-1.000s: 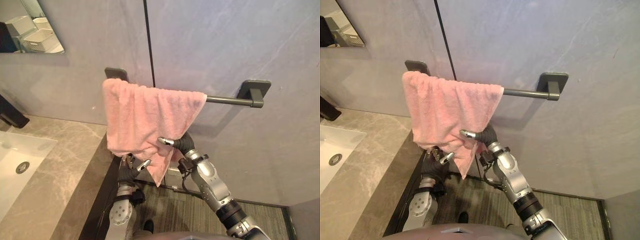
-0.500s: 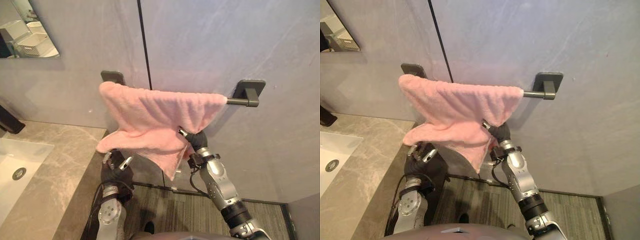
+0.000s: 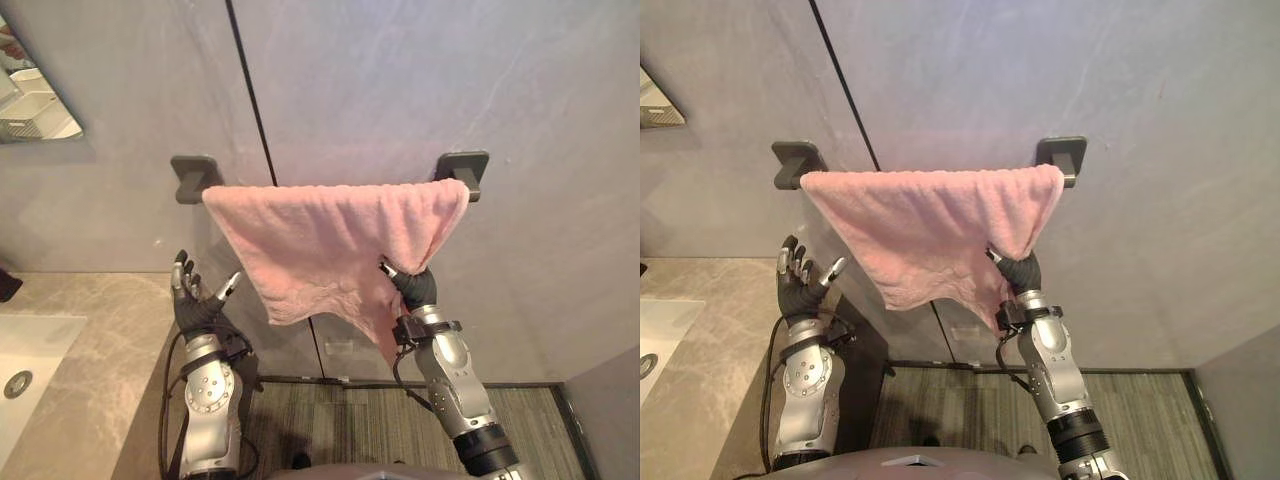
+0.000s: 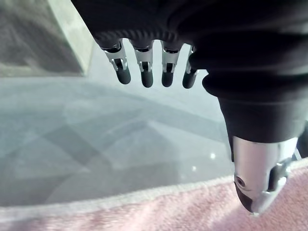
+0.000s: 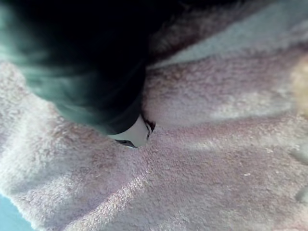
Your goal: Organize washtable
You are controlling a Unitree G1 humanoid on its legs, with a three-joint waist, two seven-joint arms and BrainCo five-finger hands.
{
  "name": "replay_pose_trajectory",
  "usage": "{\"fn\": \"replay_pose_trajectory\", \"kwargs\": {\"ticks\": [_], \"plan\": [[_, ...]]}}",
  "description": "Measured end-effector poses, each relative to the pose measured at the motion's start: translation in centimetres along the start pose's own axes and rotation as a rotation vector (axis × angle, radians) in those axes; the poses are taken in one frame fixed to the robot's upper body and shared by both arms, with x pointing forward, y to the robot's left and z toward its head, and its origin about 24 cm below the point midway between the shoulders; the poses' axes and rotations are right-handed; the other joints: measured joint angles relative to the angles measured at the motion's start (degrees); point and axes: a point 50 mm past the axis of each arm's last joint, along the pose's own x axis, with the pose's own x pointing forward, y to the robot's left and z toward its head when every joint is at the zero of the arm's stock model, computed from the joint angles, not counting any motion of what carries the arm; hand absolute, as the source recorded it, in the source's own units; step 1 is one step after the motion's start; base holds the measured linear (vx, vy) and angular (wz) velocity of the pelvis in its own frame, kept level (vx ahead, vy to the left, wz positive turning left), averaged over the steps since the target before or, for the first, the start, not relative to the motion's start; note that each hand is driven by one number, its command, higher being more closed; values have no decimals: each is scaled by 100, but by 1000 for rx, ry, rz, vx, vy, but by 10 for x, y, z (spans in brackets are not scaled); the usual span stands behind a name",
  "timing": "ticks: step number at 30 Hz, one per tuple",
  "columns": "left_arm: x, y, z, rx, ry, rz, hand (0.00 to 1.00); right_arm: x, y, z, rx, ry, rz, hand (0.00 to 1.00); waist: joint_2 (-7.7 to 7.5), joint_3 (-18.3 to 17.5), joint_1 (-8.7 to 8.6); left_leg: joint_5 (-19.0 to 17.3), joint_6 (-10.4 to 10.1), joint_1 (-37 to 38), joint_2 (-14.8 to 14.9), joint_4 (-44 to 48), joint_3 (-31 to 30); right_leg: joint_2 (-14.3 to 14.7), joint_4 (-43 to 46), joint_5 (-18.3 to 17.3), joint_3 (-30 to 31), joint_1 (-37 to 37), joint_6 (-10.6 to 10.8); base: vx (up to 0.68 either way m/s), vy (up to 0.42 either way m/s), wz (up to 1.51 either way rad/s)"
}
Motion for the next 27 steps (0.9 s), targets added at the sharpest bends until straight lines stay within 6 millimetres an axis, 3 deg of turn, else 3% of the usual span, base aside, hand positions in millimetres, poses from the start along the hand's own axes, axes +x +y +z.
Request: {"fn": "replay_pose_trajectory", "kwargs": {"ticks": [3, 10, 11, 18, 21, 23, 27], "plan": [[1, -25, 9, -51, -38, -87, 0, 0, 8, -3, 7, 12, 40, 100, 12, -8, -30, -23, 11, 14, -4, 1, 100, 1, -70, 55, 86, -3, 15, 6, 15, -15], [-2, -33, 11, -80, -49, -114, 0, -1, 32, -2, 35, 6, 151, 100, 12, -9, -6, -35, -2, 9, -9, 1, 220, 13, -96, 114, 213, -60, 29, -3, 7, -8], [-3, -33, 11, -80, -51, -117, 100, -1, 34, -3, 36, 8, 160, 100, 12, -9, -3, -36, -3, 9, -10, 2, 237, 14, -101, 122, 230, -66, 30, -24, 21, -16], [-8, -51, 17, -141, -72, -218, 100, -2, 42, -3, 45, 9, 191, 100, 15, -25, 5, -60, -40, -56, -20, 3, 370, 6, -303, 310, 346, -97, 46, -38, 18, -9], [-13, -74, 23, -165, -92, -386, 100, -2, 48, -1, 51, 0, 218, 100, 8, -122, -26, -55, -43, -98, -17, -2, 434, 6, -483, 426, 384, -98, 46, -16, 8, -14], [-15, -87, 25, -183, -100, -453, 100, -3, 53, -3, 56, 8, 236, 100, 30, -199, -130, -32, -6, -81, -19, -7, 470, 2, -520, 471, 423, -89, 63, 22, 3, -11], [-12, -91, 24, -193, -95, -443, 100, -4, 51, -3, 54, 11, 226, 100, 39, -206, -211, -27, -3, -52, -13, -4, 466, 6, -520, 474, 429, -77, 63, 23, -3, -5]]}}
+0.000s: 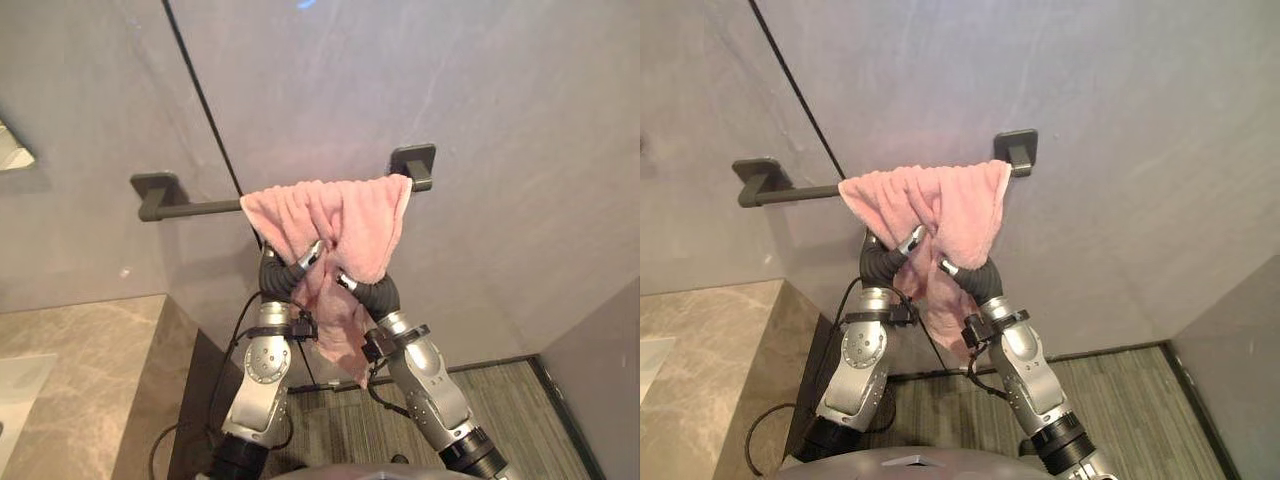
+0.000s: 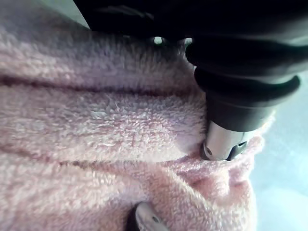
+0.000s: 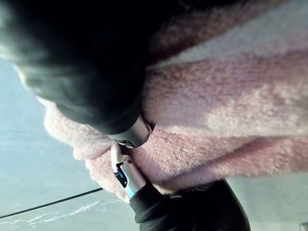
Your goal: Organize washtable
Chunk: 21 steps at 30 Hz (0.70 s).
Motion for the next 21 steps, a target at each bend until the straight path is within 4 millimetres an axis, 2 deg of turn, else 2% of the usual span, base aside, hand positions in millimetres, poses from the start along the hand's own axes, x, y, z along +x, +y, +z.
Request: {"fn": "replay_pose_trajectory", "kwargs": {"ticks": [12, 16, 21], "plan": [[-1, 28, -9, 46, 34, 145, 100, -10, -8, -6, 6, 23, -58, 100, 8, -7, 11, -2, 2, 94, -2, -13, -135, -5, -64, -28, -140, 190, -7, 0, -3, 6], [-2, 38, -8, 86, 28, 178, 100, -12, -19, -6, -16, 22, -114, 100, 8, -7, 12, -1, 2, 96, -2, -14, -188, -6, -66, -30, -158, 203, -10, 0, 0, 0], [-4, 35, -10, 116, 30, 164, 100, -13, -37, -4, -102, 17, -207, 100, -3, -1, 13, -1, 2, 154, -7, -21, -278, -11, -63, -60, -282, 317, -6, 1, -7, 10]]}}
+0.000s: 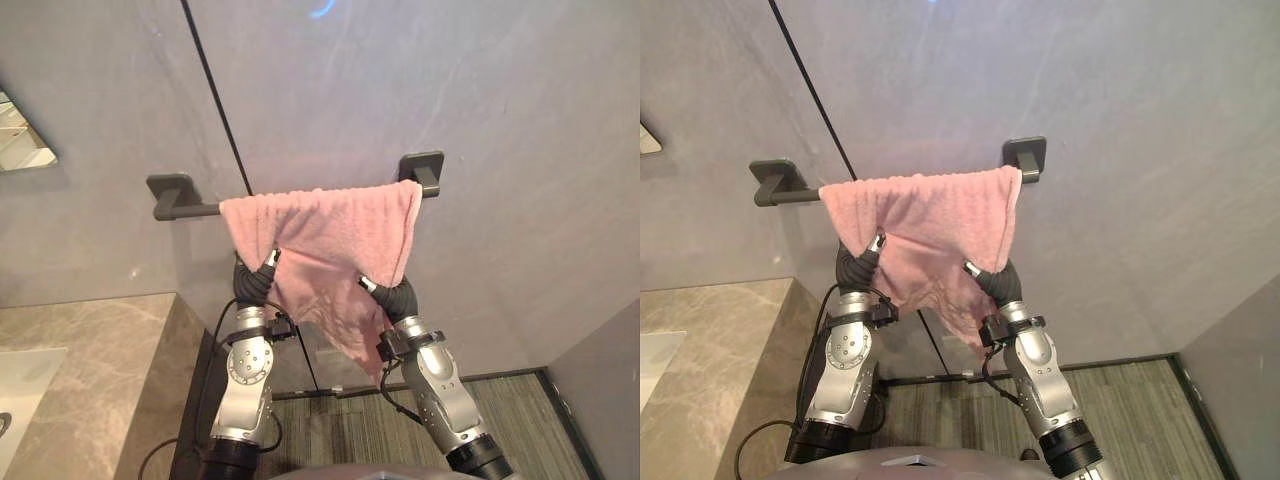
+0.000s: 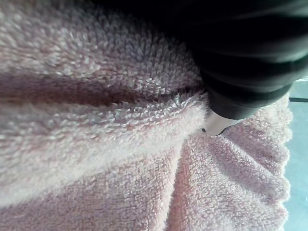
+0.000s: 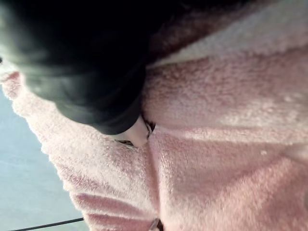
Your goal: Organize washtable
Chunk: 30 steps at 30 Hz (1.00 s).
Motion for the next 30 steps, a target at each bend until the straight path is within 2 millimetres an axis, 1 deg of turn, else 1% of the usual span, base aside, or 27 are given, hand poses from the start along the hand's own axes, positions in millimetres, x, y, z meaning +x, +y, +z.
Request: {"fn": "replay_pose_trajectory", "kwargs": {"ticks": [2, 5, 8, 10, 15, 16, 17, 21, 23, 26, 29, 30], "plan": [[0, -1, 0, 7, -2, -13, 100, 4, -6, 0, -31, -4, -29, 100, -11, 11, 1, -1, -1, 2, 0, -29, -22, 2, 0, -34, -34, 30, 6, -12, -3, 15], [1, 3, 1, 39, -11, -6, 100, 14, -9, 5, -86, -23, -37, 100, -13, 26, -2, -2, -2, 6, 3, -46, -60, 7, 0, -53, -36, 54, 19, -10, -2, 7], [4, 4, 2, 44, -18, 3, 100, 20, -7, 9, -88, -46, -52, 100, -21, 78, 0, -2, -2, 7, 2, -47, -64, 7, 3, -55, -35, 60, 20, -1, -1, 1], [7, 4, 4, 50, -32, 6, 100, 23, -7, 11, -110, -57, -50, 100, -55, 162, 9, -2, -2, 8, 0, -47, -67, 5, 13, -59, -35, 61, 24, 0, 0, 0], [13, 8, 8, 48, -56, 33, 100, 32, 1, 16, -79, -85, -59, 100, -78, 337, -19, -5, 1, 35, -1, -40, -67, 4, 129, -124, -36, 44, -5, 0, 0, 0], [14, 8, 9, 49, -58, 36, 100, 34, 1, 14, -80, -77, -58, 0, -81, 339, -17, -4, 0, 38, -1, -27, -67, 4, 140, -137, -36, 44, -5, 48, -11, 3], [15, 11, 9, 51, -60, 48, 0, 35, -2, 15, -73, -81, -79, 0, -80, 342, -11, -6, 1, 40, -3, -5, -71, 2, 150, -152, -40, 44, 0, 50, -10, 1], [16, 20, 10, 58, -63, 85, 0, 35, -5, 16, -64, -87, -100, 0, -74, 396, -20, -13, 7, 44, -3, 5, -73, 3, 155, -153, -42, 45, 0, 21, -4, 0], [17, 24, 12, 60, -73, 105, 0, 35, -9, 17, -63, -93, -122, 0, -70, 509, -19, -15, 8, 51, -2, 5, -71, 3, 157, -155, -41, 49, 0, 0, 0, 0], [17, 29, 11, 64, -72, 131, 0, 34, -12, 18, -58, -97, -145, 0, -70, 529, -19, -21, 9, 52, 0, 5, -66, 4, 157, -158, -40, 48, -2, 0, 0, 0], [16, 44, 10, 77, -66, 210, 0, 28, -16, 17, -47, -94, -166, 0, -72, 532, -23, -35, 14, 50, 0, 5, -48, 3, 153, -159, -36, 44, -2, 0, 0, 0], [14, 49, 9, 71, -58, 246, 0, 23, -19, 18, -21, -103, -187, 0, -73, 532, -17, -39, 15, 45, 1, 5, -46, 2, 149, -159, -36, 41, -2, 0, 0, 0]]}}
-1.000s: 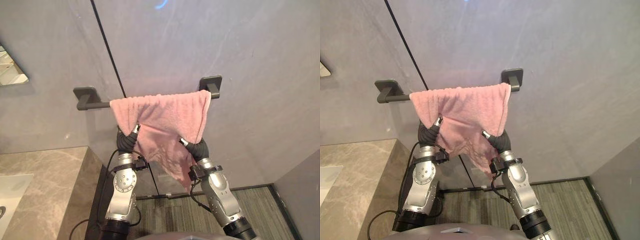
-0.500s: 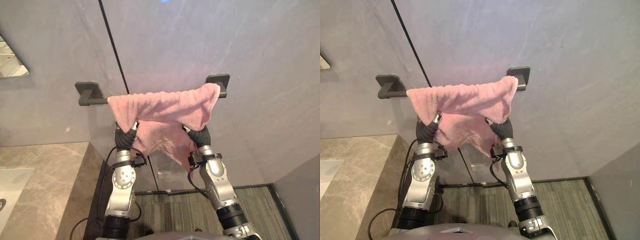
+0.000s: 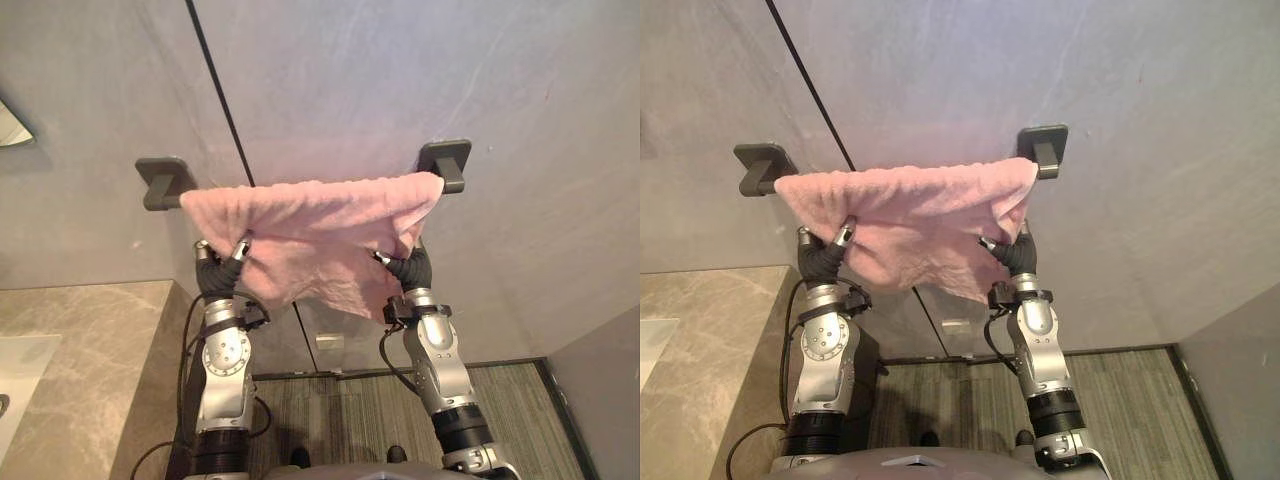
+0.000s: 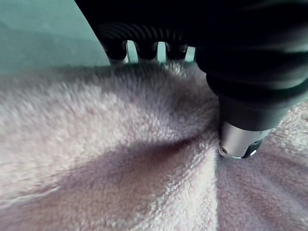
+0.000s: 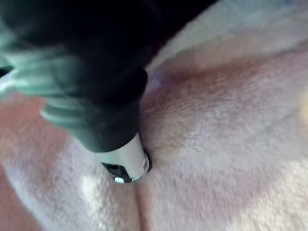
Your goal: Organize washtable
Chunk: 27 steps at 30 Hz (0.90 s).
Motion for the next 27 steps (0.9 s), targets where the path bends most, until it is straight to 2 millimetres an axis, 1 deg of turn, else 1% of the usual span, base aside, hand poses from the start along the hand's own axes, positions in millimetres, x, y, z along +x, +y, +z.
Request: {"fn": "replay_pose_trajectory", "kwargs": {"ticks": [1, 2, 3, 5, 10, 13, 15, 18, 19, 21, 24, 27], "plan": [[-2, 7, -2, -5, 15, 35, 0, -3, -6, 3, 0, -13, -28, 0, -1, 0, 4, -4, -2, -7, 1, 0, 5, -1, -4, 0, 1, -8, 0, 0, 0, 0], [-2, 9, -3, -4, 18, 42, 0, -4, -7, 4, -1, -16, -34, 0, -2, 1, 4, -4, -2, -9, 1, 0, 7, -1, -4, 0, 2, -10, 0, 0, 0, 0], [-4, 17, -5, 6, 31, 85, 0, -6, -14, 8, -11, -33, -66, 0, -7, 3, 2, -5, -2, -24, 3, 1, 18, -1, -4, 1, 8, -32, 0, 11, -1, -3], [-7, 24, -8, 20, 44, 113, 0, -7, -24, 10, -38, -36, -79, 0, -8, 4, -1, -8, -5, -28, 4, 2, 50, -1, -4, 2, 17, -54, 1, 9, -1, -7], [-12, 28, -11, 33, 66, 125, 0, -18, -29, 16, -19, -52, -89, 0, -9, 3, 2, -12, -11, -36, 8, 4, 59, 0, -5, 4, 17, -69, 1, 2, 0, -1], [-20, 36, -16, 56, 98, 137, 0, -28, -35, 12, 4, -29, -105, 0, -13, 1, -3, -23, -10, -34, 9, 4, 68, 1, -12, 4, 17, -69, 2, 0, 0, 0], [-27, 44, -21, 82, 131, 153, 0, -37, -38, 10, 1, -14, -120, 0, -13, 1, 5, -29, -9, -39, 9, 4, 67, 0, -21, 4, 15, -68, 2, 0, 0, 0], [-34, 57, -26, 97, 163, 182, 0, -45, -43, 9, -5, -1, -141, 0, -37, -14, 8, -33, -12, -44, 9, 4, 63, -1, -29, 4, 13, -68, 2, 0, 0, 0], [-35, 58, -28, 97, 175, 178, 0, -48, -46, 7, -9, 7, -151, 0, -41, -16, 20, -33, -12, -48, 9, 4, 59, -3, -30, 4, 10, -68, 3, 0, 0, 0], [-44, 65, -34, 108, 217, 161, 0, -58, -52, 3, -16, 35, -167, 0, -43, -18, 25, -44, -12, -55, 8, 4, 55, -7, -36, 4, 6, -70, 4, 0, 0, 0], [-51, 70, -44, 87, 273, 156, 0, -67, -56, -1, -23, 66, -168, 0, -44, -19, 27, -45, -12, -84, 8, 4, 48, -6, -46, 3, 0, -89, 4, 0, 0, 0], [-59, 76, -49, 48, 310, 153, 0, -77, -57, -5, -28, 100, -157, 0, -48, -24, 23, -47, -15, -114, 8, 4, 46, -7, -49, 3, -4, -117, 3, 0, 0, 0]]}}
